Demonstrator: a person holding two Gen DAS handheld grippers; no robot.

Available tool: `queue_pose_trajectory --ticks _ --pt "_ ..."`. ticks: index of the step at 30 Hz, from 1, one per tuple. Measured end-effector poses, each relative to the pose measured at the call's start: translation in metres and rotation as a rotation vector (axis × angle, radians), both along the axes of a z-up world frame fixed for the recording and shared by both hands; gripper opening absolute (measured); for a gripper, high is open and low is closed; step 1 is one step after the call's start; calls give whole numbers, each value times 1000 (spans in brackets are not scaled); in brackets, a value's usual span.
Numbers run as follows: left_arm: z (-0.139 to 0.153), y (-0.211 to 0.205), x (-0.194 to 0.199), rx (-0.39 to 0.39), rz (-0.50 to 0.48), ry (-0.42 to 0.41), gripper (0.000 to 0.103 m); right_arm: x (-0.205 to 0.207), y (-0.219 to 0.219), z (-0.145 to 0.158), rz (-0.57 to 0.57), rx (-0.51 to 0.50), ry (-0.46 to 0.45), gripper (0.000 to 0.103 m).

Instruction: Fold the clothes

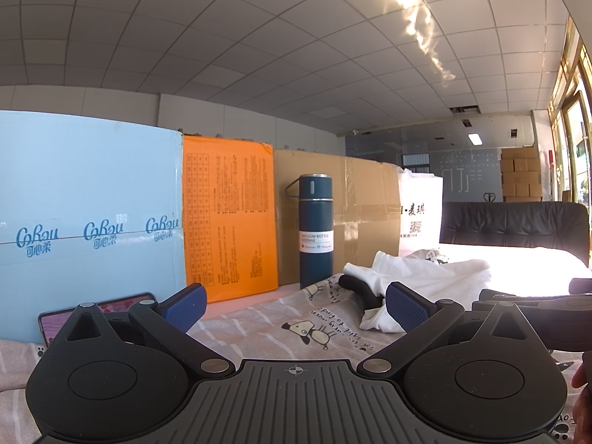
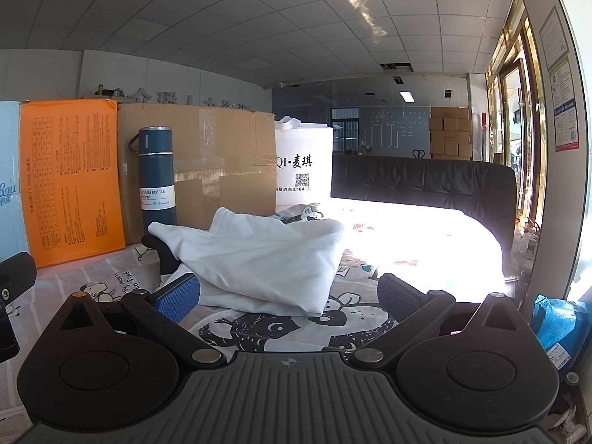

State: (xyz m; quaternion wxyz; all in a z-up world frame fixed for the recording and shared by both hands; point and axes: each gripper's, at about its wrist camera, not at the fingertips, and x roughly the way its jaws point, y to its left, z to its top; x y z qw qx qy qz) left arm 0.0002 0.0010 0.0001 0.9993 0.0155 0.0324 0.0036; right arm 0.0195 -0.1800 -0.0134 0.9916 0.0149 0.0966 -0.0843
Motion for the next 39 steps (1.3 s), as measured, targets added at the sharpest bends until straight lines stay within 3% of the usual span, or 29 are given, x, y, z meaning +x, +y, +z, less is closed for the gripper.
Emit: queue_pose_trajectory --ticks 18,24,32,39 --pt "0 3 2 -10 7 3 103 -1 -1 0 5 4 -1 103" --pt "0 2 -3 -10 9 -30 103 -2 -2 1 1 15 -16 103" --pt "7 5 -26 -53 20 -174 103 -22 -16 3 44 183 -170 103" --pt "25 1 -58 -39 83 -214 103 -40 -23 5 146 299 -292 103"
